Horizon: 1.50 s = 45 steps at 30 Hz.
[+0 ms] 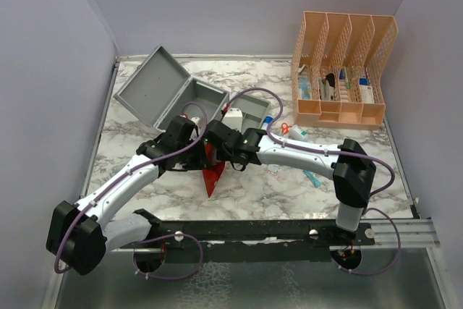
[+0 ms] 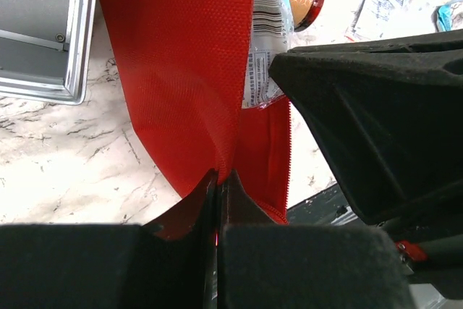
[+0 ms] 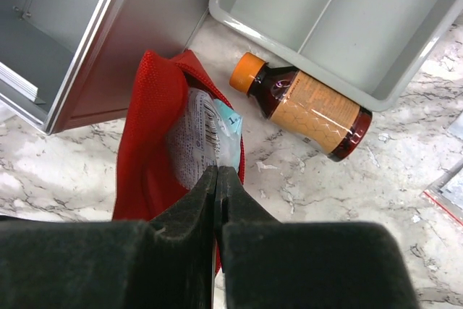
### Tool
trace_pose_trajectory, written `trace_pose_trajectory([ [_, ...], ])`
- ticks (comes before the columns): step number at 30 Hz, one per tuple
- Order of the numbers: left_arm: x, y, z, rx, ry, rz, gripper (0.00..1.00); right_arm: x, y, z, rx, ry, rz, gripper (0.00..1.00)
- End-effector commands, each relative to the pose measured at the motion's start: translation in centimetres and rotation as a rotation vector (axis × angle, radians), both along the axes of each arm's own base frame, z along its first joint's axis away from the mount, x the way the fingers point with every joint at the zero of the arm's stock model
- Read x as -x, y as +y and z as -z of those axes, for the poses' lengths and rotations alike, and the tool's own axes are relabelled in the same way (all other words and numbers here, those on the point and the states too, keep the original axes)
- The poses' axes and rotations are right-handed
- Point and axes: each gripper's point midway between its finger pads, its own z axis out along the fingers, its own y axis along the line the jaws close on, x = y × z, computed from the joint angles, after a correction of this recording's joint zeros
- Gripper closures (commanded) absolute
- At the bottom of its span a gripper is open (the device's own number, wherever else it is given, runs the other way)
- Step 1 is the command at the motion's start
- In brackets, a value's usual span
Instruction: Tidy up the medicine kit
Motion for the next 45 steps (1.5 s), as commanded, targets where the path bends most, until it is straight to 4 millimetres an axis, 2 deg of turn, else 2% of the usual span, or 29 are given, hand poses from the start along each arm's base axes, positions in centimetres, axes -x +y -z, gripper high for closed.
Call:
trace_pose_trajectory([
  [1,-0.2,-0.5,-0.5,0.006,-0.007,0.03,1.0,-0.7,1.5,-0.7,-0.09,0.0,0.007,0.98],
  [7,-0.2,-0.5,-0.5,0.007,-0.011,0.025,1.0,0.2,1.5,-2.0,-0.196,0.017,-0.051,0.74],
  [9,-0.2,-0.5,-0.5,0.007,-0.015,0.027,1.0,0.5,1.4,-2.2,-0.224,0.032,-0.07,0.72],
  [13,-0.4,-0.5,-0.6,0.003,-0.029,0.041,1.0,0.8,1.0,-3.8,-0.279,0.02,-0.094,0.72],
  [16,-0.3,-0.5,-0.6,-0.004,-0.048,0.076,1.0,0.9,-0.1,-5.0,-0.295,-0.012,-0.109,0.72],
  [22,0.1,-1.0,-1.5,0.01,-0.089,0.186,1.0,1.6,-4.6,-4.9,-0.286,-0.024,-0.104,0.7],
  [29,1.6,-0.9,-2.8,0.006,-0.063,0.282,1.0,2.0,-10.8,-3.9,-0.31,0.024,0.021,0.63],
  [34,2.4,-1.3,-4.1,0.031,-0.061,0.356,1.0,0.8,-14.9,-1.8,-0.239,0.031,0.16,0.56],
  [39,2.0,-1.0,-4.7,0.001,-0.079,0.374,1.0,-0.6,-17.3,0.1,-0.188,0.055,0.236,0.54],
  [45,1.6,-0.4,-3.7,-0.056,-0.029,0.34,1.0,-2.4,-20.7,1.7,-0.128,0.077,0.312,0.53],
])
